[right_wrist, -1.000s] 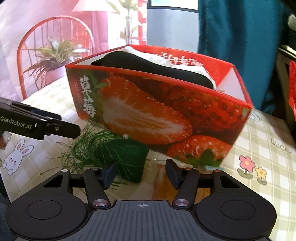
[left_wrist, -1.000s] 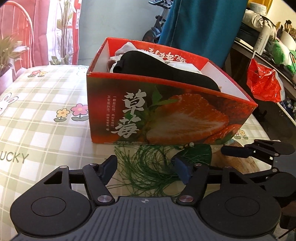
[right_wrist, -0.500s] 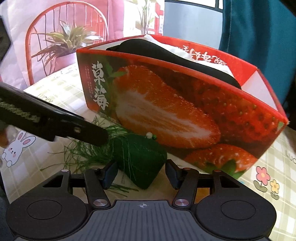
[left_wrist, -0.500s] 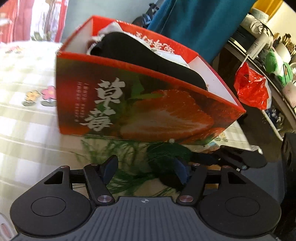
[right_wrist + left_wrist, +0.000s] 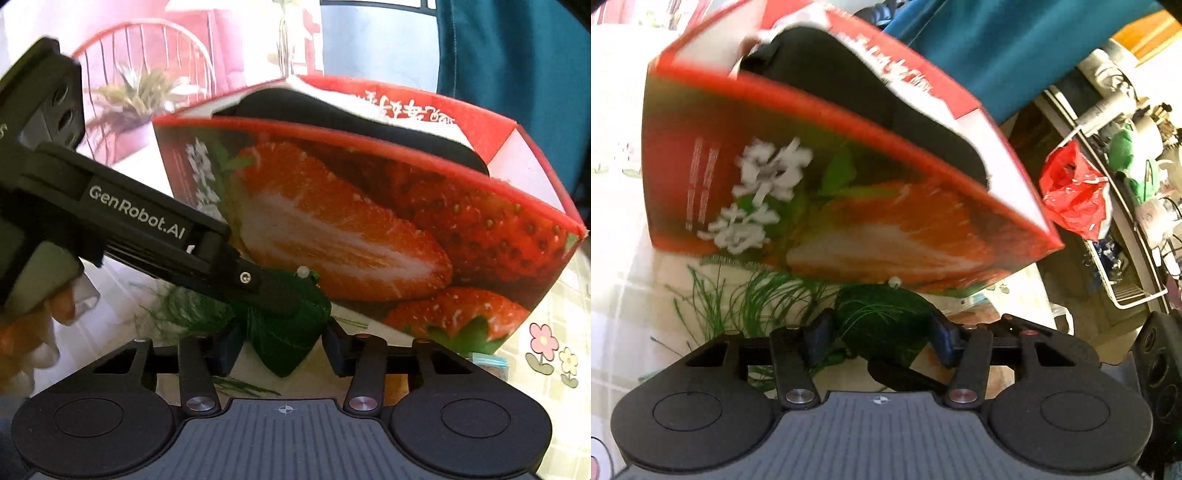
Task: Organize soft objects
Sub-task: 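Close the left tool on the green pouch while the right tool grips it too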
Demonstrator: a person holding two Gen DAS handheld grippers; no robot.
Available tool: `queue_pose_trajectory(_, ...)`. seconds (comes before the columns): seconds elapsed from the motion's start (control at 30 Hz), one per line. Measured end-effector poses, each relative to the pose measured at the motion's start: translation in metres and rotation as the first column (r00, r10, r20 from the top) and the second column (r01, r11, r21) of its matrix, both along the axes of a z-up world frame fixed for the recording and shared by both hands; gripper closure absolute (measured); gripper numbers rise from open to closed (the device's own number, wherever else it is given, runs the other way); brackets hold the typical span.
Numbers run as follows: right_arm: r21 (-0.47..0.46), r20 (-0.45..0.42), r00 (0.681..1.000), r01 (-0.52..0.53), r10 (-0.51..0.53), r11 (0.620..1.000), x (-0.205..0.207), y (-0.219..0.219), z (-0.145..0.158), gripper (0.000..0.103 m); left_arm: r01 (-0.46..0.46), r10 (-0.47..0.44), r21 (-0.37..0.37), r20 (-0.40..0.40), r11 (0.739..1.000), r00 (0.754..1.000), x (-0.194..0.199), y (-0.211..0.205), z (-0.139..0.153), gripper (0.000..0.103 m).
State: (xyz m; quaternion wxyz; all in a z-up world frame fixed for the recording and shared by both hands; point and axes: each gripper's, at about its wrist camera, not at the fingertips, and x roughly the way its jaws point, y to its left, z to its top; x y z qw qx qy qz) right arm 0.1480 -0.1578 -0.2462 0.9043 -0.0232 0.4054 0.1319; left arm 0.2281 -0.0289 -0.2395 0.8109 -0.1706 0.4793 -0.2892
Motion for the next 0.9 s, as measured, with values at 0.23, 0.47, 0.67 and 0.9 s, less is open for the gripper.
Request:
queue_pose_trajectory(0.23, 0.01, 0.071, 0.997, -0.007, 0.006, 1.0, -0.009, 0.003, 0.028, 0.061, -0.007, 0.008, -0.011, 0.093, 1.0, 0.996, -0.008, 0.003, 0.042, 0.047)
queue_pose_trajectory(0.47, 0.017, 0.154, 0.988, -0.015, 0.013, 1.0, -0.016, 0.005, 0.065, 0.067, 0.041, -0.032, -0.048, 0.168, 0.998, 0.985, -0.016, -0.002, 0.076, 0.053)
queue_pose_trajectory(0.67, -0.054, 0.126, 0.991, -0.038, 0.045, 0.998, -0.012, 0.015, 0.064, 0.067, 0.001, -0.004, 0.026, 0.123, 1.0, 0.992, -0.008, -0.003, 0.052, 0.053)
queue_pose_trajectory(0.9, -0.041, 0.006, 0.999, 0.036, -0.036, 0.998, -0.017, 0.001, 0.03, 0.063, -0.039, 0.035, 0.07, 0.054, 0.997, 0.998, 0.002, 0.015, 0.02, 0.052)
